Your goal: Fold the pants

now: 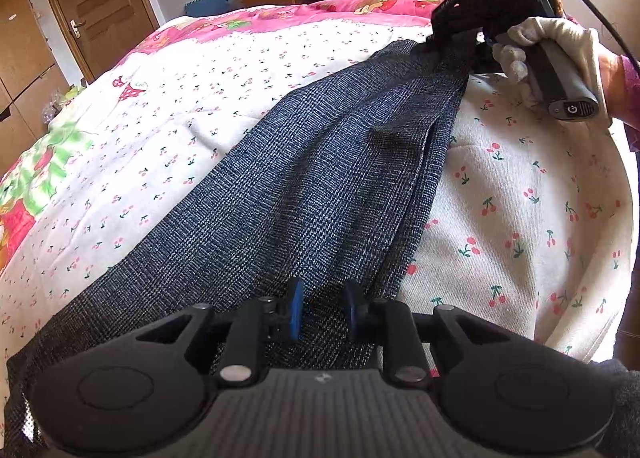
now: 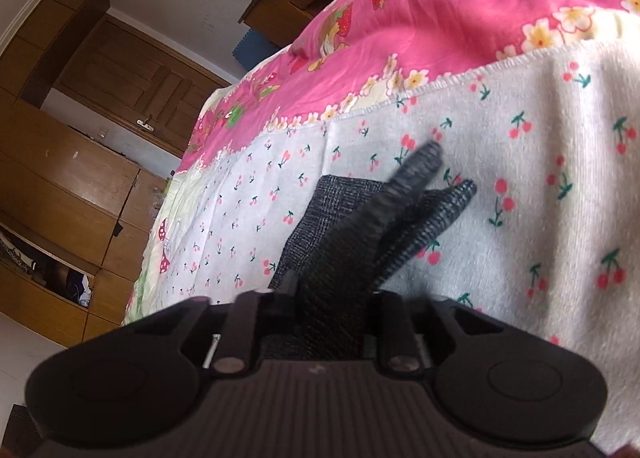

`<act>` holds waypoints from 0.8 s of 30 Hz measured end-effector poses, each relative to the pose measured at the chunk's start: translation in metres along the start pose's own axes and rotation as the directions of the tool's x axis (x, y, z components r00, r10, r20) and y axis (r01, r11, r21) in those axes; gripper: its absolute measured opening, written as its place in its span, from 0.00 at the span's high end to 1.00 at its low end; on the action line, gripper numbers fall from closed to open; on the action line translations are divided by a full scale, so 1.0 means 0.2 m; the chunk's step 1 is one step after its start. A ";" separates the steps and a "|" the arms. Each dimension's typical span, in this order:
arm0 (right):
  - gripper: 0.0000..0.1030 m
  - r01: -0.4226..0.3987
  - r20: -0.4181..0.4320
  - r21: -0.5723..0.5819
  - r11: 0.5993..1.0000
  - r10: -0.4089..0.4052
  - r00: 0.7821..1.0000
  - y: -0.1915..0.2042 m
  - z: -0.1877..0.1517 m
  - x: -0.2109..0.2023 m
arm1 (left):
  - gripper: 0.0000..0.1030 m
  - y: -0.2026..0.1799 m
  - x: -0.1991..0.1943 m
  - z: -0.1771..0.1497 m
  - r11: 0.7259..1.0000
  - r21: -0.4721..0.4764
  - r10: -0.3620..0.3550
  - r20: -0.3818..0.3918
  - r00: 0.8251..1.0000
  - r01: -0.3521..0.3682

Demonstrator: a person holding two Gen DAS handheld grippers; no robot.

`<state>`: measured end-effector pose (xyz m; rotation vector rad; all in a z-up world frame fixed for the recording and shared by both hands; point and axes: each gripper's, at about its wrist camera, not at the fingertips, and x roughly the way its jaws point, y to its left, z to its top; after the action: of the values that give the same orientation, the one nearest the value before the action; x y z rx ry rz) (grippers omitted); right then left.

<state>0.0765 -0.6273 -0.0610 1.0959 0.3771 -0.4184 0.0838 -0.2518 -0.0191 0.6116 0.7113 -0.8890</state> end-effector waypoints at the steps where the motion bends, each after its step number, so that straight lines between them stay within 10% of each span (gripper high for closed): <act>1: 0.93 -0.031 0.010 0.014 0.999 0.031 0.999 0.01 0.02 -0.02 | 0.64 0.00 -0.01 0.01 1.000 -0.004 0.001 0.005 1.000 -0.001; 6: 0.94 -0.164 0.105 -0.138 0.977 0.179 0.978 0.17 0.05 -0.25 | 0.57 -0.01 -0.04 0.01 0.998 -0.017 -0.054 0.068 0.996 0.056; 10: 0.79 0.044 -0.017 -0.056 0.997 -0.045 0.999 -0.02 0.02 -0.07 | 0.57 -0.05 0.05 -0.03 0.998 -0.019 -0.057 0.021 0.998 0.058; 14: 0.76 -0.009 0.024 -0.012 1.000 0.009 1.000 -0.09 0.02 -0.14 | 0.54 -0.01 0.02 -0.03 0.996 -0.028 -0.082 0.016 0.997 0.082; 24: 0.78 0.153 0.096 -0.355 0.922 -0.127 0.987 0.15 0.05 -0.34 | 0.51 0.00 0.01 -0.05 0.998 -0.020 -0.055 0.041 0.998 0.056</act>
<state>0.0338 -0.6160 0.0000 0.6940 0.4508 -0.4916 0.0814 -0.2457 -0.0256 0.5562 0.7034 -0.9418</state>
